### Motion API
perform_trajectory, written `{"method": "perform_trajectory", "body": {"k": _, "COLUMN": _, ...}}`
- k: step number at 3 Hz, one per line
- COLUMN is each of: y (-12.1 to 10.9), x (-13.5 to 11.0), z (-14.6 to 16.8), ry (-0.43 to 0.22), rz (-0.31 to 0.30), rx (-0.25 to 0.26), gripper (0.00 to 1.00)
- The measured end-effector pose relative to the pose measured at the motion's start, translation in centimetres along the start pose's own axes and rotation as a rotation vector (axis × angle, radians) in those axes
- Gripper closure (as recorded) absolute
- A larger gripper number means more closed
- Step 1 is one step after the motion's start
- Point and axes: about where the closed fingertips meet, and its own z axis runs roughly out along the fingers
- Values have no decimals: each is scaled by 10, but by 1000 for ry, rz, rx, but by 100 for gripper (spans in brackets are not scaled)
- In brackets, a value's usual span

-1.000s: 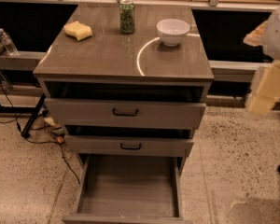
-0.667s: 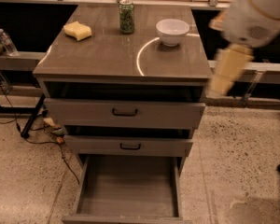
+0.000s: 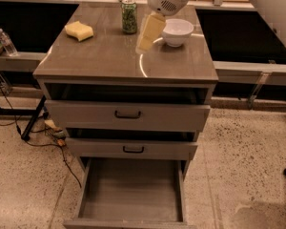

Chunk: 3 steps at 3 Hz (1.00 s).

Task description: Place green can into bottom drawer

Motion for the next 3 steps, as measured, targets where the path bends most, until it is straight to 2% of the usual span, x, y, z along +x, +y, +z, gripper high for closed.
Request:
{"method": "perform_trajectory", "body": {"k": 1, "y": 1, "x": 0, "z": 0, "ry": 1, "rz": 0, "rx": -2, "gripper": 0}}
{"method": "perform_trajectory", "body": {"k": 2, "y": -11, "x": -7, "z": 33, "ry": -43, "rz": 21, "rx": 13, "gripper": 0}}
{"method": "perform_trajectory", "body": {"k": 3, "y": -44, "x": -23, "z": 109, "ry": -118, "rz": 70, "rx": 48, "gripper": 0}}
